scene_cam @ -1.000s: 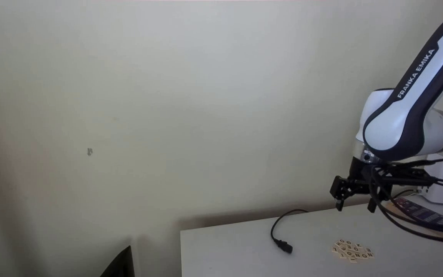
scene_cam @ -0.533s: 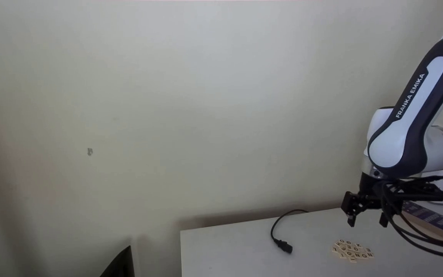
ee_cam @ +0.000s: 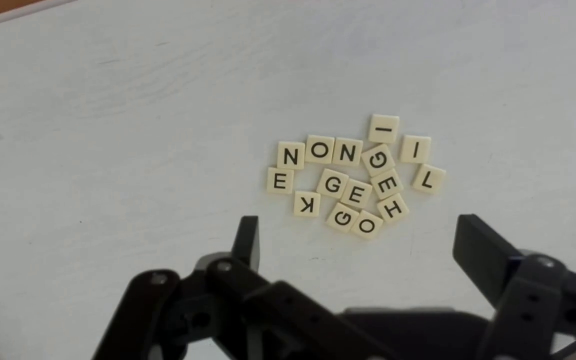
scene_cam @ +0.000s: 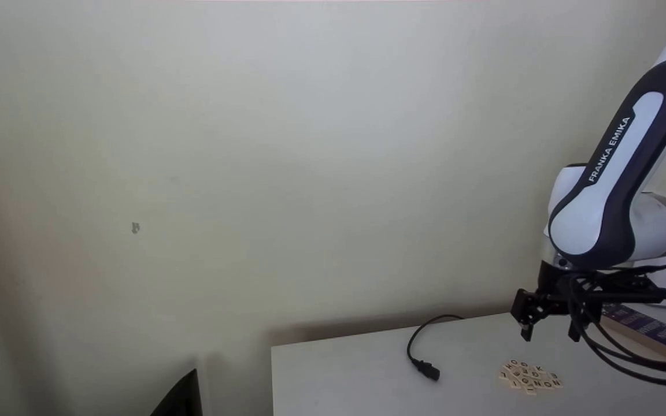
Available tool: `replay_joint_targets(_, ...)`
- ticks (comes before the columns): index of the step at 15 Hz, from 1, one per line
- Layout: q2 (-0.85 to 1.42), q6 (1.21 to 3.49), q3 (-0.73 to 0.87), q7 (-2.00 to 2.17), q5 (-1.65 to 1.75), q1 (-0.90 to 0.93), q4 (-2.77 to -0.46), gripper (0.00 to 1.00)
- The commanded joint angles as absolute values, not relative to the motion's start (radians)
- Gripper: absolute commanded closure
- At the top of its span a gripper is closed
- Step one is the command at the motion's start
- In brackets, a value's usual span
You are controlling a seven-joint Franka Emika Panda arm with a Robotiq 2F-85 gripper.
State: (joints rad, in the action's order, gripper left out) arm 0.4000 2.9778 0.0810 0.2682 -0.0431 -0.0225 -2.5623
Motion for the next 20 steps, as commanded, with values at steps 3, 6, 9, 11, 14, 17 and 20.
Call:
replay_joint_targets(3,0.524,3.012,0.074,0.230,-0.072,-0.026,-2.463,0.00)
replay_joint_targets(6,0.583,3.031,0.083,0.223,-0.064,-0.018,-2.419,0.00)
replay_joint_targets(9,0.637,3.047,0.086,0.210,-0.062,-0.016,-2.385,0.34)
replay_joint_targets(11,0.662,3.051,0.082,0.200,-0.064,-0.022,-2.372,0.49)
replay_joint_targets(14,0.686,3.070,0.075,0.188,-0.067,-0.038,-2.367,0.69)
replay_joint_targets(17,0.712,3.113,0.068,0.171,-0.064,-0.052,-2.360,0.92)
replay_joint_targets(20,0.721,3.141,0.070,0.157,-0.062,-0.057,-2.362,1.00)
